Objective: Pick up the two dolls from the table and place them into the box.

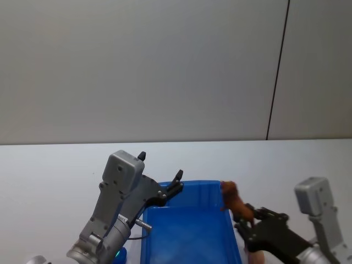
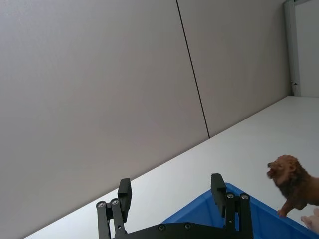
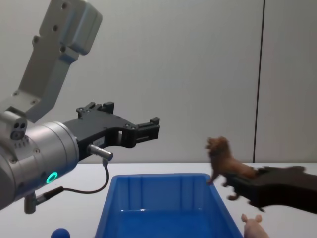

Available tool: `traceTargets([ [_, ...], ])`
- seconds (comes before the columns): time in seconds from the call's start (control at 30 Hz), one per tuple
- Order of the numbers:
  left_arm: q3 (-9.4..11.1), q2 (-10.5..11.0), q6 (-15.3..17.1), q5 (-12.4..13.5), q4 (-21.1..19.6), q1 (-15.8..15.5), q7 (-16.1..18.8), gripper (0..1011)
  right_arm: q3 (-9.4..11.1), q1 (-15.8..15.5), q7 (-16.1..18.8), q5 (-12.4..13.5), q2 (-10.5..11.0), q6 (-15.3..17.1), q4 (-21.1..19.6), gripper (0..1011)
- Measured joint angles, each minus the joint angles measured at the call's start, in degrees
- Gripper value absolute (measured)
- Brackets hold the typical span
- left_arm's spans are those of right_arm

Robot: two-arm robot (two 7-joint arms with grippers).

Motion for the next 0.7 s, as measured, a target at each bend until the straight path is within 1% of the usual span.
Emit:
traceTargets([
  [0.03,0.0,0.0,0.0,0.0,0.0,0.0,0.0,1001,-0.31,0.51,0.91,-0.22,-0.48,0.08,0.3,299],
  [0.07,0.0,0.0,0.0,0.0,0.0,0.0,0.0,1001,-0.31,0.51,0.91,-0.22,-0.48,0.08,0.3,299],
  [0.17,0.0,0.0,0.0,0.0,0.0,0.0,0.0,1001,-1.15,1.94,3.1,-0.8,-1.75,0.32,1.37,301],
  [0.23,0.0,0.0,0.0,0.0,0.0,0.0,0.0,1001,-1.59,2.75,4.11,-1.04,-2.42,0.46,2.1,305],
  [0.27,0.0,0.0,0.0,0.0,0.0,0.0,0.0,1001,-1.59,2.75,4.11,-1.04,-2.42,0.46,2.1,316],
  [0.3,0.0,0.0,0.0,0.0,0.0,0.0,0.0,1001,-1.81,3.21,4.6,-1.15,-2.81,0.55,2.53,369],
  [0.37,0.0,0.0,0.0,0.0,0.0,0.0,0.0,1001,-2.07,3.8,5.23,-1.28,-3.3,0.72,3.17,409],
  [0.47,0.0,0.0,0.0,0.0,0.0,0.0,0.0,1001,-2.32,4.51,5.67,-1.34,-3.84,0.93,4.03,533],
  [0.5,0.0,0.0,0.0,0.0,0.0,0.0,0.0,1001,-2.36,4.64,5.69,-1.35,-3.93,0.97,4.19,544],
  [0.53,0.0,0.0,0.0,0.0,0.0,0.0,0.0,1001,-2.4,4.76,5.71,-1.35,-4.02,1.01,4.35,590],
  [0.57,0.0,0.0,0.0,0.0,0.0,0.0,0.0,1001,-2.41,4.87,5.72,-1.35,-4.11,1.07,4.48,611],
  [0.63,0.0,0.0,0.0,0.0,0.0,0.0,0.0,1001,-2.44,5.17,5.65,-1.35,-4.3,1.19,4.87,687],
  [0.7,0.0,0.0,0.0,0.0,0.0,0.0,0.0,1001,-2.45,5.29,5.41,-1.31,-4.38,1.23,5.05,732],
])
